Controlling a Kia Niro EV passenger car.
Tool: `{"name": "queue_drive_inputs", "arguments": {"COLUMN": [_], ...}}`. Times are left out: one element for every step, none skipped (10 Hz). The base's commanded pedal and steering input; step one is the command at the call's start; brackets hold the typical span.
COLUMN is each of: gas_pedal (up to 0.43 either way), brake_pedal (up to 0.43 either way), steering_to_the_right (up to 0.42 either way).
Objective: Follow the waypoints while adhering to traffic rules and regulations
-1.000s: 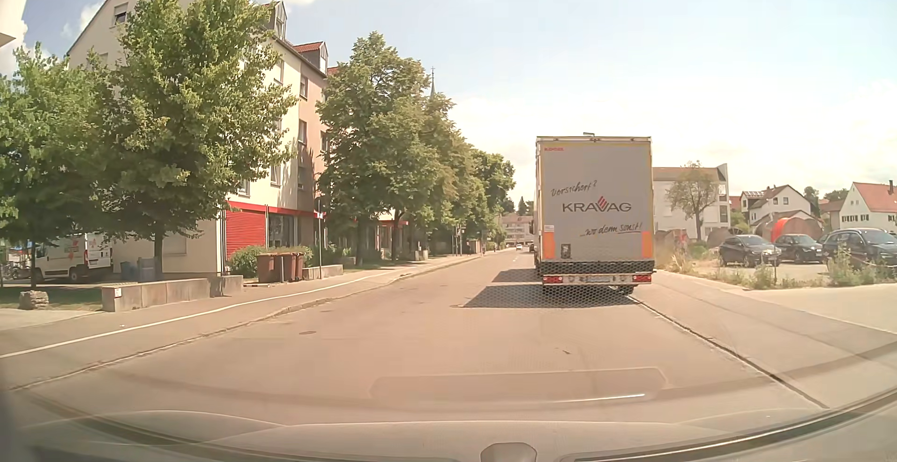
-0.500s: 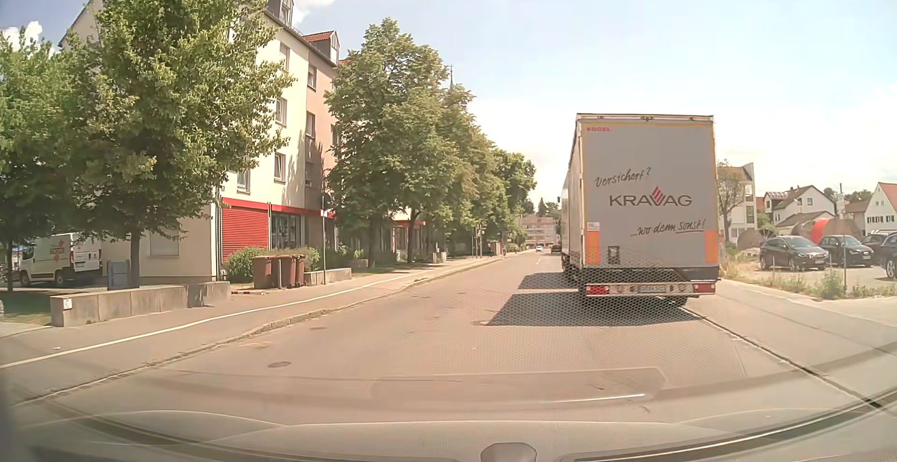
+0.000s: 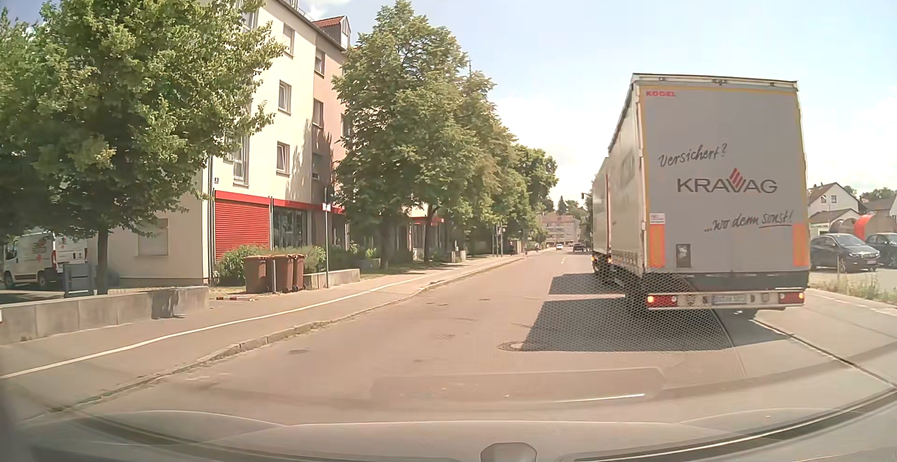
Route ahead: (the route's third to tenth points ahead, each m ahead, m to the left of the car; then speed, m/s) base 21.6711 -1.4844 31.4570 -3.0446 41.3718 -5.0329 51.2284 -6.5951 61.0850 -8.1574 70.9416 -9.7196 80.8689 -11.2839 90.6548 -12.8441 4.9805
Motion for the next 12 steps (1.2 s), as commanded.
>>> {"name": "queue_drive_inputs", "arguments": {"gas_pedal": [0.118,0.118,0.130,0.138,0.138,0.138,0.138,0.138,0.138,0.138,0.138,0.150], "brake_pedal": [0.000,0.000,0.000,0.000,0.000,0.000,0.000,0.000,0.000,0.000,0.000,0.000], "steering_to_the_right": [-0.041,-0.026,-0.010,0.001,0.018,0.031,0.038,0.051,0.059,0.063,0.067,0.068]}}
